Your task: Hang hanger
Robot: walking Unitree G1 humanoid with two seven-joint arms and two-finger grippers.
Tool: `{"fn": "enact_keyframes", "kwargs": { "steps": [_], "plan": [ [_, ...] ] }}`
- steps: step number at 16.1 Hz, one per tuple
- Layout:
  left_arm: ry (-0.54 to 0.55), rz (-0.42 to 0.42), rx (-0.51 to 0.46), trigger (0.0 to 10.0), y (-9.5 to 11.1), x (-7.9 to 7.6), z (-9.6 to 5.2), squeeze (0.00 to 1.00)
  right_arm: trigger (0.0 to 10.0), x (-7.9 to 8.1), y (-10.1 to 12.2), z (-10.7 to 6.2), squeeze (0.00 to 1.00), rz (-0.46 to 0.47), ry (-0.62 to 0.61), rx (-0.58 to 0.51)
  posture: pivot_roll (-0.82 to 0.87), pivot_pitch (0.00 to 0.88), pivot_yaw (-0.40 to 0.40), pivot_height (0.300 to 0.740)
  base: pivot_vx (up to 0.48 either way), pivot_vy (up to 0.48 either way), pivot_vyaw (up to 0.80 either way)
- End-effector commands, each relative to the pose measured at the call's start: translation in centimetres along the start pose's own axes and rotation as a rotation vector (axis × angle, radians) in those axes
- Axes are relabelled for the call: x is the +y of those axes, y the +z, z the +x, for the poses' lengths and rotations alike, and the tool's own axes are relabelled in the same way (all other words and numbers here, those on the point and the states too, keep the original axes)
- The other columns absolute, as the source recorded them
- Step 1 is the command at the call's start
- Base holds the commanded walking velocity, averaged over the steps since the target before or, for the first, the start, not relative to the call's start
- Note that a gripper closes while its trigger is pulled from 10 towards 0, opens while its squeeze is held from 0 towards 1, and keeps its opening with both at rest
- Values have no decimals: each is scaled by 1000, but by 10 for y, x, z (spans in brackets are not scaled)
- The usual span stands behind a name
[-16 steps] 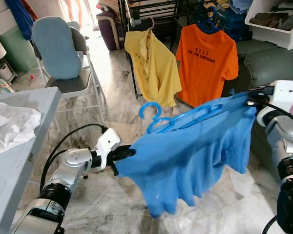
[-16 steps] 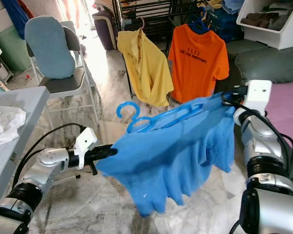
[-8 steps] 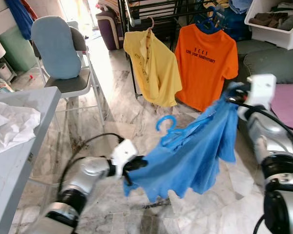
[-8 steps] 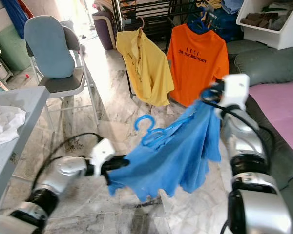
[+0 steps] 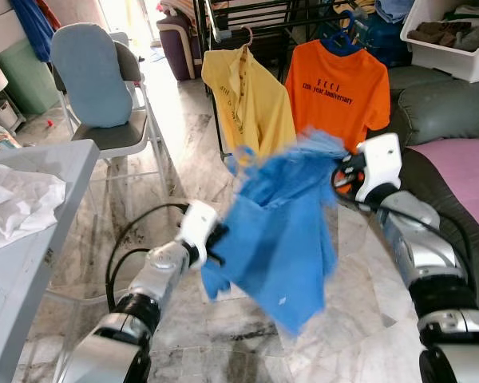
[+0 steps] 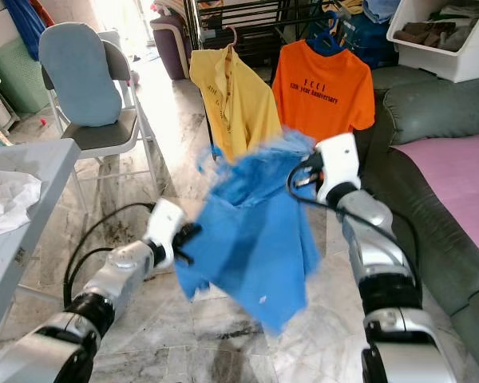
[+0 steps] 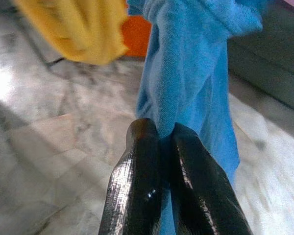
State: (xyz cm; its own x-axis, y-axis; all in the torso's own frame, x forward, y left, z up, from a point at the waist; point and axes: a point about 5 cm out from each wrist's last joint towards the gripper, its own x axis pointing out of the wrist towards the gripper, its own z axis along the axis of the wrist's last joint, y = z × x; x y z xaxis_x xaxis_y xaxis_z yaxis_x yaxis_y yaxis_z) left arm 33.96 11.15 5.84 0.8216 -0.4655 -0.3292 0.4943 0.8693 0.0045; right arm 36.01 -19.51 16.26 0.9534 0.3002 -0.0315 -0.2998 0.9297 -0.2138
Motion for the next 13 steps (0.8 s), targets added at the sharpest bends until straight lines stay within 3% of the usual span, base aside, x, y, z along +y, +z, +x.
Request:
{"fn": "enact_keyframes", "kwargs": {
  "steps": [1, 4, 5, 8, 10, 11, 13],
  "plan": [
    [71, -40, -22, 0, 6, 12, -2, 0, 0, 2, 5, 0, 0, -22, 19, -10, -173, 0, 52, 740, 0, 0, 0],
    [151, -91, -50, 0, 15, 20, 0, 0, 0, 26, -10, -10, 0, 9, 165, 61, -174, 0, 59, 740, 0, 0, 0],
    [172, -112, -54, 0, 18, 21, 1, 0, 0, 43, -20, -17, 0, 16, 273, 105, -173, 0, 59, 740, 0, 0, 0],
    [179, -129, -62, 0, 21, 22, 2, 0, 0, 66, -37, -32, 0, 35, 438, 184, -172, 0, 60, 740, 0, 0, 0],
    [168, -126, -66, 0, 23, 20, 3, 0, 0, 72, -42, -38, 0, 10, 481, 205, -170, 0, 60, 740, 0, 0, 0],
    [151, -101, -72, 0, 25, 20, 3, 0, 10000, 70, -46, -39, 0, -72, 453, 217, -170, 0, 60, 740, 0, 0, 0],
    [111, -30, -88, 0, 28, 20, 1, 0, 10000, 64, -44, -41, 0, -93, 445, 188, -169, 0, 62, 740, 0, 0, 0]
  ]
}}
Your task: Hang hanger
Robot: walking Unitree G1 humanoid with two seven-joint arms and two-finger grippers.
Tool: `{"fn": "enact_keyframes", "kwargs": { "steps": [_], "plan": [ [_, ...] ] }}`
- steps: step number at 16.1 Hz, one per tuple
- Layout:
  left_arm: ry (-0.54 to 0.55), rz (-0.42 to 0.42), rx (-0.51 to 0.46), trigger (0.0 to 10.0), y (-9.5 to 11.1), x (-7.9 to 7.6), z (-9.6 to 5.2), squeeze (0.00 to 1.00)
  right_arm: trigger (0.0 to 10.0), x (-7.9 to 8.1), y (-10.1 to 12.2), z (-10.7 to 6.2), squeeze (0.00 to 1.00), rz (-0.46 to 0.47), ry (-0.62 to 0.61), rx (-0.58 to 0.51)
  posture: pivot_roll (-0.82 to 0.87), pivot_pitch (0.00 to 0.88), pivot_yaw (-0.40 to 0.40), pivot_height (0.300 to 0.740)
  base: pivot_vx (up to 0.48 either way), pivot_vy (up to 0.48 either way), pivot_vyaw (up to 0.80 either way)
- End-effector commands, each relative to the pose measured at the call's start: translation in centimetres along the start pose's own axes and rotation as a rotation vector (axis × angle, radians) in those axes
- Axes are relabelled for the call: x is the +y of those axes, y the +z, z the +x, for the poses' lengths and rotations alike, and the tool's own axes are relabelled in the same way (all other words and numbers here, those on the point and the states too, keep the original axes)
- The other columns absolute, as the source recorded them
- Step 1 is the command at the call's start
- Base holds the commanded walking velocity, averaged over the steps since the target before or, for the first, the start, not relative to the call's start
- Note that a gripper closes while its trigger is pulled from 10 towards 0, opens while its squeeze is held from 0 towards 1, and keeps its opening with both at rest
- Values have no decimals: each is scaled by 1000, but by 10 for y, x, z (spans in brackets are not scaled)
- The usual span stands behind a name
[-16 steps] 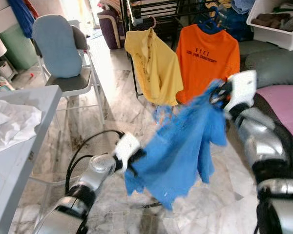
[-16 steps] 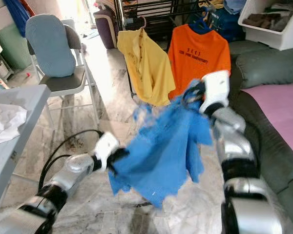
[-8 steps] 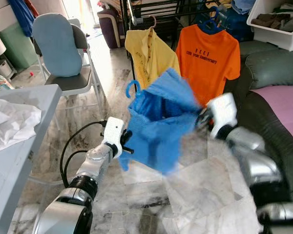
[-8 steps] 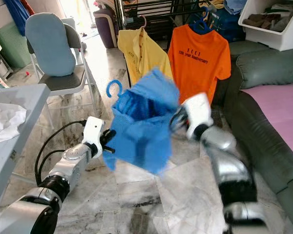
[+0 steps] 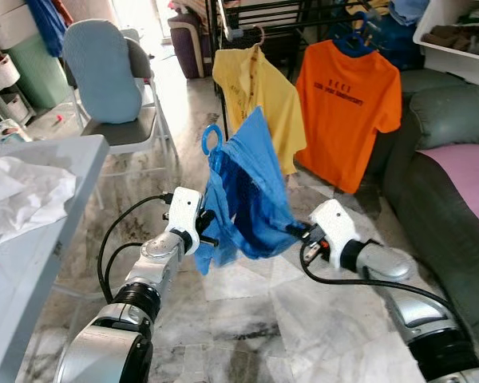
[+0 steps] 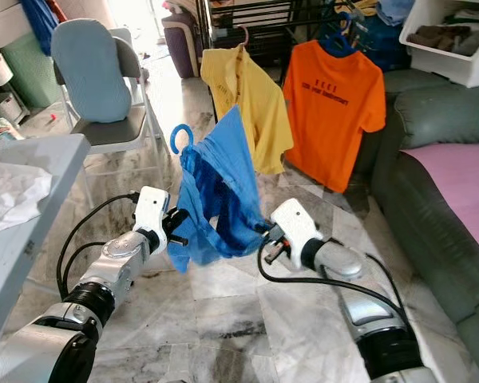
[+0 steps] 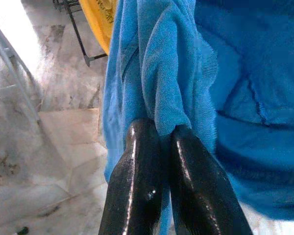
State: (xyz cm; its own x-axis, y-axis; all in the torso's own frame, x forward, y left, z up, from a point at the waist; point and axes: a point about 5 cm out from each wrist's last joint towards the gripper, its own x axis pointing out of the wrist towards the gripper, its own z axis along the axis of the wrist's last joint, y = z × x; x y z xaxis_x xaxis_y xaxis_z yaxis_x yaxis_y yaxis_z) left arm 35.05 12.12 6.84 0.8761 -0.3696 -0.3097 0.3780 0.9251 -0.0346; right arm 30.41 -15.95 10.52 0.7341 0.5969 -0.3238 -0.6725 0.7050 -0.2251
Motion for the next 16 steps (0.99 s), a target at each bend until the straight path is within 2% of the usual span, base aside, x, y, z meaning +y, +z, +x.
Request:
{"fn": "enact_keyframes", "kwargs": {
  "steps": [1, 3, 4, 6, 7, 9, 12, 13, 15, 16],
  "plan": [
    [-10, 44, -72, 0, 18, 4, 0, 0, 10000, 2, 5, -1, 1000, 0, 22, -29, -170, 0, 62, 740, 0, 0, 0],
    [-65, 92, -70, 0, 18, 6, -2, 0, 10000, 8, 8, -10, 1000, -90, 123, -29, -171, 0, 61, 740, 0, 0, 0],
    [-125, 144, -73, 0, 19, 6, -5, 0, 10000, 8, 8, -16, 1000, -161, 169, -30, -170, 0, 62, 740, 0, 0, 0],
    [-177, 202, -66, 0, 20, 11, -9, 0, 10000, 0, 11, -23, 1000, -228, 166, -26, -169, 0, 63, 740, 0, 0, 0],
    [-188, 231, -63, 0, 22, 17, -12, 0, 10000, -8, 13, -24, 1000, -231, 136, -30, -169, 0, 64, 740, 0, 0, 0],
    [-178, 264, -59, 0, 23, 21, -14, 0, 10000, -11, 13, -27, 1000, -241, 143, -28, -158, 0, 61, 740, 0, 0, 0],
    [-222, 295, -67, 0, 27, 18, -12, 0, 10000, -14, 9, -36, 1000, -271, 180, -15, -165, 0, 64, 740, 0, 0, 0],
    [-279, 338, -63, 0, 27, 14, -13, 0, 10000, -19, 9, -40, 1000, -302, 174, -4, -168, 0, 65, 740, 0, 0, 0],
    [-436, 477, -26, 0, 19, 10, -21, 0, 10000, -35, 1, -62, 1000, -375, 189, 76, -171, 0, 75, 740, 0, 0, 0],
    [-499, 508, -6, 0, 13, 8, -25, 0, 10000, -40, 0, -68, 1000, -388, 183, 91, -173, 0, 77, 740, 0, 0, 0]
  ]
}}
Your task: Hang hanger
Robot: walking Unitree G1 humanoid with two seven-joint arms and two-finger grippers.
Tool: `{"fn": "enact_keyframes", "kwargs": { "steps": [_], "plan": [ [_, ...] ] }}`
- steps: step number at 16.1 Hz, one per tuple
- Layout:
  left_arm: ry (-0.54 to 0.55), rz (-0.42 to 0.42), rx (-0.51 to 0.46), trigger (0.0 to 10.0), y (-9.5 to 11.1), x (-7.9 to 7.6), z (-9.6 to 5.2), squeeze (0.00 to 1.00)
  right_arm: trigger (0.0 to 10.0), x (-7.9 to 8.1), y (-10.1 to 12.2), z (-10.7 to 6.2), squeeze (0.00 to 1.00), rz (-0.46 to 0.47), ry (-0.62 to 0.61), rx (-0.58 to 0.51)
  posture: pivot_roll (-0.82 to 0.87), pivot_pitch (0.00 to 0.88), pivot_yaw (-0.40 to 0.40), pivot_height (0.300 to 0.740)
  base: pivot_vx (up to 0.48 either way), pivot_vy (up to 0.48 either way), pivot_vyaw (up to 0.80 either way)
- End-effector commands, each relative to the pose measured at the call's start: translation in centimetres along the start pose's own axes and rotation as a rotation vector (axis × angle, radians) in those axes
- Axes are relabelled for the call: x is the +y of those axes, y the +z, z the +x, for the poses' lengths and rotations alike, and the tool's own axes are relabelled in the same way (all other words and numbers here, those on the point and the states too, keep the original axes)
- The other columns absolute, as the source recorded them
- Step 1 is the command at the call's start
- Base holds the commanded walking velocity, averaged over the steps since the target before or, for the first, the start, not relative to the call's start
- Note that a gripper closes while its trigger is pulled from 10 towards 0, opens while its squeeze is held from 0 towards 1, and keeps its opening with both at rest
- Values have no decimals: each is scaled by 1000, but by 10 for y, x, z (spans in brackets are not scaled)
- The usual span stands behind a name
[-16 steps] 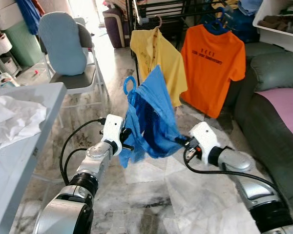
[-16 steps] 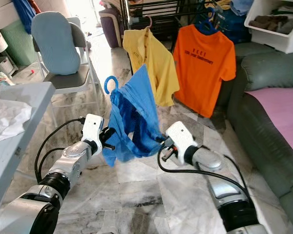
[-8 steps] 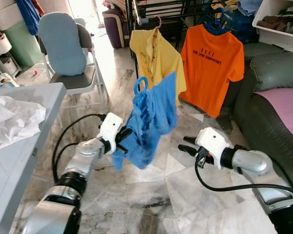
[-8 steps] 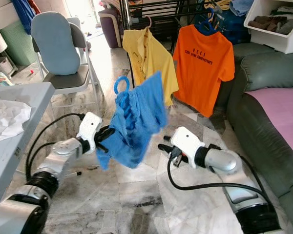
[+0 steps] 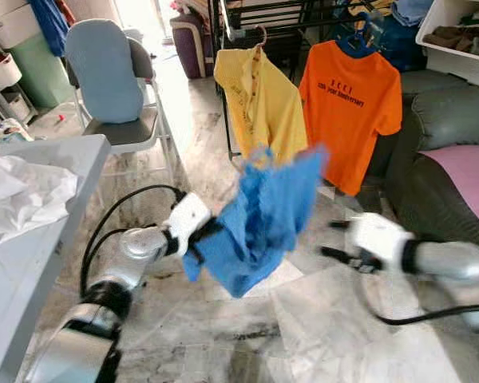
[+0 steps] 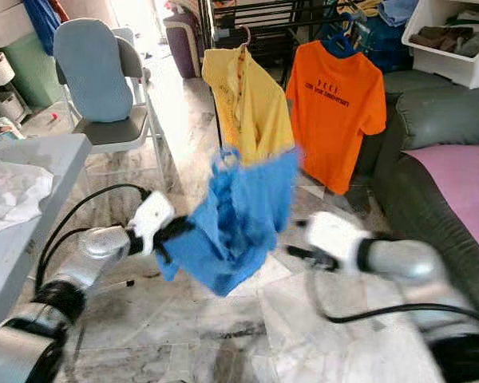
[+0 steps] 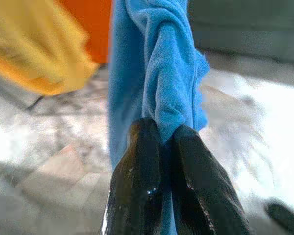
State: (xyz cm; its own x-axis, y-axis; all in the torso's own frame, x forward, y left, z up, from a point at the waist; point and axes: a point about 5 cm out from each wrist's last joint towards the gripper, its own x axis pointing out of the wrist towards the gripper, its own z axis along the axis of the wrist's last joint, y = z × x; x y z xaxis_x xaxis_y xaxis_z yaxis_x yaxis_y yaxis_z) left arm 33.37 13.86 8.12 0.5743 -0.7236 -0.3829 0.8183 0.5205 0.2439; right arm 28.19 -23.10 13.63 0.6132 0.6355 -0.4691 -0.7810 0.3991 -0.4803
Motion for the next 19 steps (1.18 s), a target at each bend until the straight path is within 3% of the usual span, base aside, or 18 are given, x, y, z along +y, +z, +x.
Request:
{"fn": "enact_keyframes", "kwargs": {
  "steps": [1, 4, 7, 14, 18, 19],
  "plan": [
    [-81, 73, -9, 0, 2, -5, -3, 0, 10000, -2, 0, -4, 1000, -26, 10, -2, -171, 0, 79, 740, 0, 0, 0],
    [-174, 158, 10, 0, -4, -16, -6, 0, 10000, -20, 0, -18, 1000, -56, -9, 4, -169, 0, 81, 740, 0, 0, 0],
    [-213, 209, -14, 0, -1, -19, -7, 0, 10000, -30, 5, -16, 1000, -112, -9, -6, -167, 0, 80, 740, 0, 0, 0],
    [-245, 251, -51, 0, 5, -24, -5, 0, 10000, -24, -6, -2, 1000, -52, 84, -16, -161, 0, 81, 740, 0, 0, 0],
    [-278, 269, -53, 0, 3, -33, 0, 0, 10000, -27, -8, 8, 1000, -98, 112, 12, -162, 0, 77, 740, 0, 0, 0],
    [-284, 270, -60, 0, 4, -35, 1, 0, 8980, -26, -7, 11, 1000, -102, 140, 11, -162, 0, 77, 740, 0, 0, 0]
  ]
}}
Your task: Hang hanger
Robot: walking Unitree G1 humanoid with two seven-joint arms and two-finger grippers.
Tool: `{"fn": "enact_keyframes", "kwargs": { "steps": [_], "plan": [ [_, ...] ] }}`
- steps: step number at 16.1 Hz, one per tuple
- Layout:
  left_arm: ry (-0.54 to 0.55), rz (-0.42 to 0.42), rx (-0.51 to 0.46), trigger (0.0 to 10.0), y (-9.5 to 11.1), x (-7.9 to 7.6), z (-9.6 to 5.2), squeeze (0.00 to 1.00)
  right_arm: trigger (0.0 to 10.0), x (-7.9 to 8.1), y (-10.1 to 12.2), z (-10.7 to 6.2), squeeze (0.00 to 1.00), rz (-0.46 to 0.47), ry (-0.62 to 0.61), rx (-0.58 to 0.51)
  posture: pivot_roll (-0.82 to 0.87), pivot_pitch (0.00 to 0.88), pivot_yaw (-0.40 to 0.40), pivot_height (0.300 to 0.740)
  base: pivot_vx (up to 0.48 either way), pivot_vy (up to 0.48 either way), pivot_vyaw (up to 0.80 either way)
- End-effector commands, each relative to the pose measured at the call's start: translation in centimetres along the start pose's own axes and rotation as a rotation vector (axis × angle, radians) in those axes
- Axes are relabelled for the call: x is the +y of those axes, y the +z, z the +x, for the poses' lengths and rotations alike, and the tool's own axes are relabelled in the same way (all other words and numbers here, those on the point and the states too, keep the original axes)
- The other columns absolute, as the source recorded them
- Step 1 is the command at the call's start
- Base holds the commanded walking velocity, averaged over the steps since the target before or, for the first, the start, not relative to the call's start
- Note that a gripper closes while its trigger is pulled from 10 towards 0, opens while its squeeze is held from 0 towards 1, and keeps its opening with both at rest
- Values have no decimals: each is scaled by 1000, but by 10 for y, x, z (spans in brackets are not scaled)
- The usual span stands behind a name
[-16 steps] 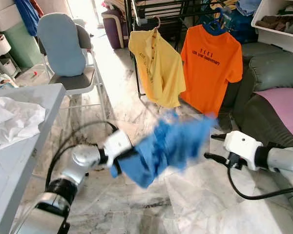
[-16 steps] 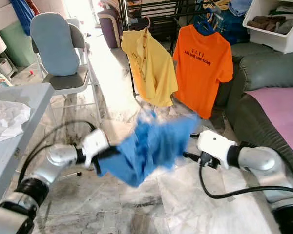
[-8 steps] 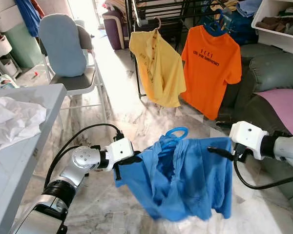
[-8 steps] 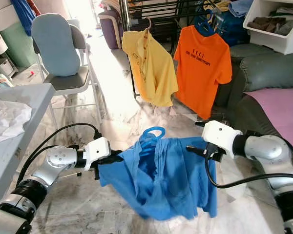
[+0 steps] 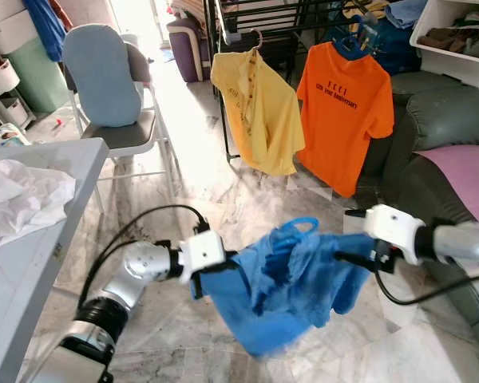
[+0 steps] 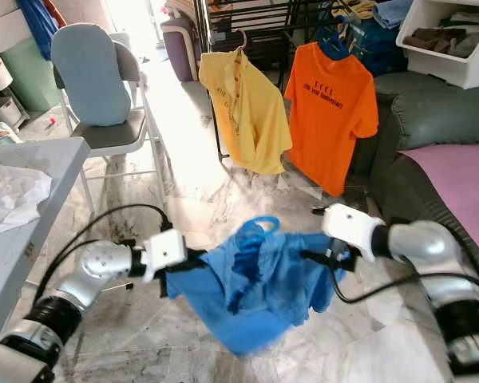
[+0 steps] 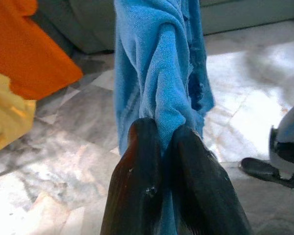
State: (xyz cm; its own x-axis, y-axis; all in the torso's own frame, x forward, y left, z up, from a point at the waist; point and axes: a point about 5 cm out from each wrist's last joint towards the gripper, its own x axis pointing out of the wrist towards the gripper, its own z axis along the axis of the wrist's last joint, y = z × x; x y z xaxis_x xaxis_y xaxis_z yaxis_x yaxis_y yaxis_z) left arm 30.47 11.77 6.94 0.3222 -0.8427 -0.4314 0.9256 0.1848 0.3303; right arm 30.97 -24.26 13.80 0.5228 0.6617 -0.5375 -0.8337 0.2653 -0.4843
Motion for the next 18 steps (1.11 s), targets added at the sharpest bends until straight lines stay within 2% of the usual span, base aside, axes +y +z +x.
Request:
{"fn": "enact_keyframes", "kwargs": {
  "steps": [1, 2, 7, 13, 18],
  "plan": [
    [-4, 43, -20, 0, 6, 3, -2, 0, 0, 2, 3, 6, 565, -34, 68, -1, -161, 0, 76, 740, 0, 0, 0],
    [-6, 46, -21, 0, 6, 3, -2, 0, 0, 2, 5, 10, 0, -53, 99, 0, -158, 0, 74, 740, 0, 0, 0],
    [1, 52, -21, 0, 7, 3, 0, 0, 0, 6, 4, 17, 0, -71, 220, 25, -152, 0, 65, 740, 0, 0, 0],
    [14, 49, -14, 0, 6, 4, -1, 0, 0, 8, -4, 11, 0, -38, 270, 51, -159, 0, 66, 740, 0, 0, 0],
    [15, 56, -12, 0, 6, 5, 0, 0, 0, 9, -3, 13, 0, -22, 271, 33, -159, 0, 64, 740, 0, 0, 0]
  ]
}}
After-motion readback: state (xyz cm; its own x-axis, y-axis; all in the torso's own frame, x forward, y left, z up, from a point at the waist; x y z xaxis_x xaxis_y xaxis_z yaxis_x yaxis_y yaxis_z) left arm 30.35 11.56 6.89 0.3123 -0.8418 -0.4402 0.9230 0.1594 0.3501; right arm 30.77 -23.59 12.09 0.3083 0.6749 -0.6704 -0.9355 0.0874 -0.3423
